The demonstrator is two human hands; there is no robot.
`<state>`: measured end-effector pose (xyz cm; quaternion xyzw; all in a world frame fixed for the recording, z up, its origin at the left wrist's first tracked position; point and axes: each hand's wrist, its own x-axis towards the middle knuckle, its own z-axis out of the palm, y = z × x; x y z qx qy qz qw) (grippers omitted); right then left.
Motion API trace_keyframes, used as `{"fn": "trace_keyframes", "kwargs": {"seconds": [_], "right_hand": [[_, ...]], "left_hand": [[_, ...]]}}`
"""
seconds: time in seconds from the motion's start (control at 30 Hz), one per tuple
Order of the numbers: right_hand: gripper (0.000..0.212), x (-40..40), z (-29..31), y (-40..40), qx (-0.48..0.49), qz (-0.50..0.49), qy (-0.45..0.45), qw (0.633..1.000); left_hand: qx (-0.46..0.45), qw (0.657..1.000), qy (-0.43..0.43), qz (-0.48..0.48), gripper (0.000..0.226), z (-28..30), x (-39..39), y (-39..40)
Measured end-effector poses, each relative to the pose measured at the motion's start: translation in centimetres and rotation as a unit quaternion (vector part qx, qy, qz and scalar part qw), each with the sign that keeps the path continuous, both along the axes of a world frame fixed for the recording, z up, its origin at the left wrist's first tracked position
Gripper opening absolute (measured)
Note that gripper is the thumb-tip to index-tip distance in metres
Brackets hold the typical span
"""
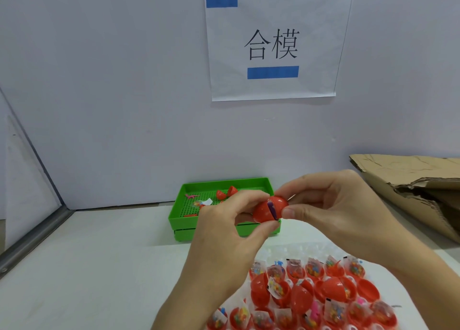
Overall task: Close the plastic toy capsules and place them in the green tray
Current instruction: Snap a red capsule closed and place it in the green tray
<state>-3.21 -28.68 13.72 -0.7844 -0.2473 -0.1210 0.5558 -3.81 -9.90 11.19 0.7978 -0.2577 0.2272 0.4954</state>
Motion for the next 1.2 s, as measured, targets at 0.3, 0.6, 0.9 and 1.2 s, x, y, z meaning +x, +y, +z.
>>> {"fn": "trace_keyframes", "kwargs": {"seconds": [0.3, 0.6, 0.9, 1.2], "right_hand": [[0.031, -0.14, 0.13, 0.12, 0.011, 0.007, -0.003, 1.0], [0.022, 0.0, -0.12, 0.21, 0.027, 0.007, -0.004, 1.0], [0.025, -0.01, -0.14, 0.14, 0.057, 0.034, -0.004, 0.998], [0.022, 0.08, -0.19, 0.22, 0.066, 0.044, -0.012, 0.997]], "left_hand": [[-0.029, 1.0, 0.01, 0.007, 0.048, 0.25, -0.14, -0.05], [-0.067, 0.997, 0.034, -0.019, 0.045, 0.16, -0.1, -0.09], [-0.119, 0.986, 0.087, -0.079, 0.037, 0.55, -0.22, -0.06], [-0.151, 0.977, 0.11, -0.106, 0.034, 0.74, -0.34, 0.03]]}}
